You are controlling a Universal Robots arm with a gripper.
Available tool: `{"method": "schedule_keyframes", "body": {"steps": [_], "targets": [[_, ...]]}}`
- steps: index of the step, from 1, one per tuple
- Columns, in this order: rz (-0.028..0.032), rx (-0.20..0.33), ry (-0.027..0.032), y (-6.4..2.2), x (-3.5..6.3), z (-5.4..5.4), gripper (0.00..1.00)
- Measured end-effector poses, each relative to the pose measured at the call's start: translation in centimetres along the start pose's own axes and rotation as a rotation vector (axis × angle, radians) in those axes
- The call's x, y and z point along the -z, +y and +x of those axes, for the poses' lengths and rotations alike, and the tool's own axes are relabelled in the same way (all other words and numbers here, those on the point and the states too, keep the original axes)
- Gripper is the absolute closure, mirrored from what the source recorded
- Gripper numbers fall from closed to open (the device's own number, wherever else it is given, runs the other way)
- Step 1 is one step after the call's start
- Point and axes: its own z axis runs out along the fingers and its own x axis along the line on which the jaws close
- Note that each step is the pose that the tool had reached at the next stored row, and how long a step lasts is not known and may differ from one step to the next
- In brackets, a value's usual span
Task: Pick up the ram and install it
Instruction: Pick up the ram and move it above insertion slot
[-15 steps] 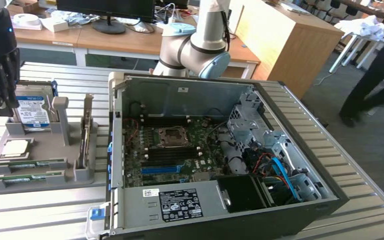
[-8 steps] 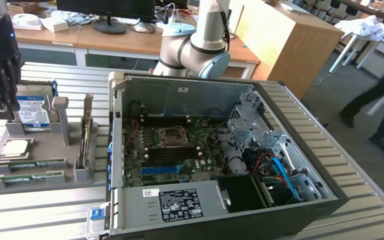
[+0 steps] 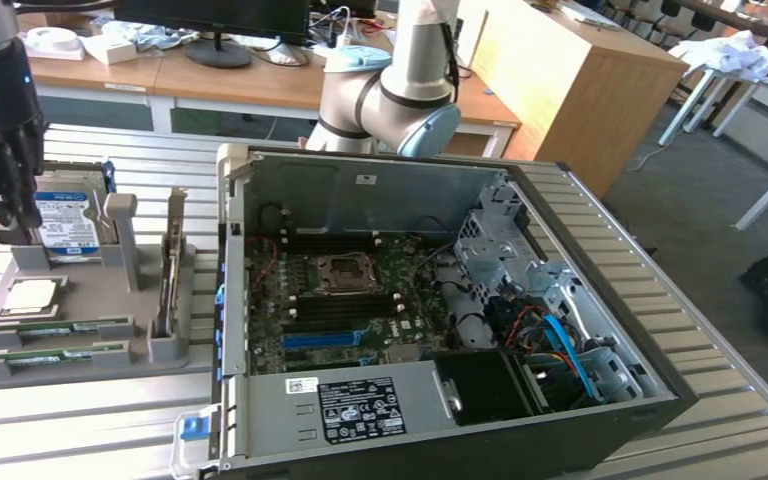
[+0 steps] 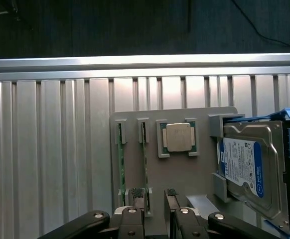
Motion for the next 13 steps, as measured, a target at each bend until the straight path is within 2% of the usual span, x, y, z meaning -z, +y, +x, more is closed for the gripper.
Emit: {"method": "schedule_keyframes", "body": {"steps": [13], "targets": [[-0.0001, 0.001, 0.0001, -0.04, -1.05, 0.02, 0.70]]}}
